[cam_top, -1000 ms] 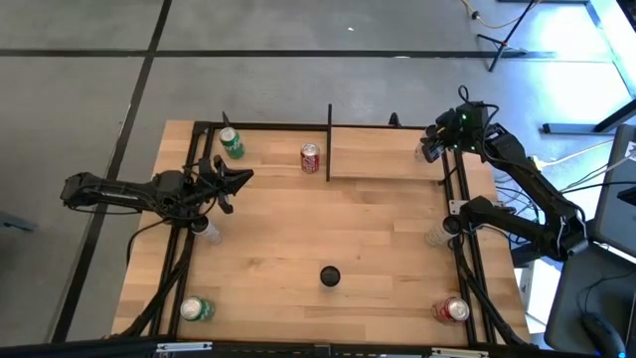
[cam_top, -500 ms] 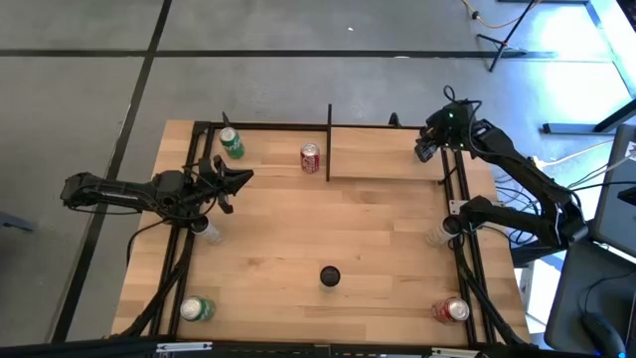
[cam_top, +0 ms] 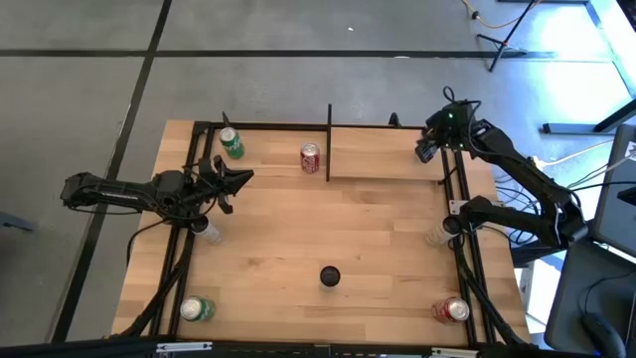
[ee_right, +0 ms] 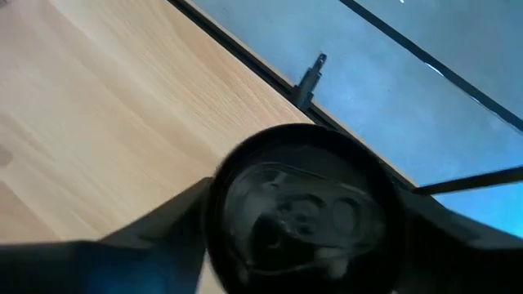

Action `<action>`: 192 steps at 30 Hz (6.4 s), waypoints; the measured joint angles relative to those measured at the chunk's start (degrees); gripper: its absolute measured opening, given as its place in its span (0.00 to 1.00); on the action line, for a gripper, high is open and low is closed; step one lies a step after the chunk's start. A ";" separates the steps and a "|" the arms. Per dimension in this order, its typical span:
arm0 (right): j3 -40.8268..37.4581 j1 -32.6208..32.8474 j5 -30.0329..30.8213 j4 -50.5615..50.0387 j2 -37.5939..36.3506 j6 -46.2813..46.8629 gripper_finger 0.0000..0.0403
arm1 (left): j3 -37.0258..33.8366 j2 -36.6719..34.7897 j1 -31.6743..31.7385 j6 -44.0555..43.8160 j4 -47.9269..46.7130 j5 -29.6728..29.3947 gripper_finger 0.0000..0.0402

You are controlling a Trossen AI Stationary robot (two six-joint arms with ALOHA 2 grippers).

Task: Place canned beverage on shelf
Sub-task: Put the top white pink soda can on the shelf, then put the top white pink soda can on the shelf aligned with the other white pink soda can

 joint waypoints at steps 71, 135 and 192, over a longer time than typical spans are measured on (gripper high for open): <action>21.16 75.34 1.31 -1.06 9.38 43.91 0.82 | 26.55 35.92 -9.68 -3.30 -7.76 16.62 0.50; 45.18 82.41 1.27 -0.71 52.73 25.53 0.82 | 35.47 65.02 -23.82 -7.72 -6.51 11.91 0.50; 24.55 34.40 6.13 -34.70 2.09 5.89 0.54 | 35.43 48.00 -16.76 -4.47 -15.54 0.83 0.50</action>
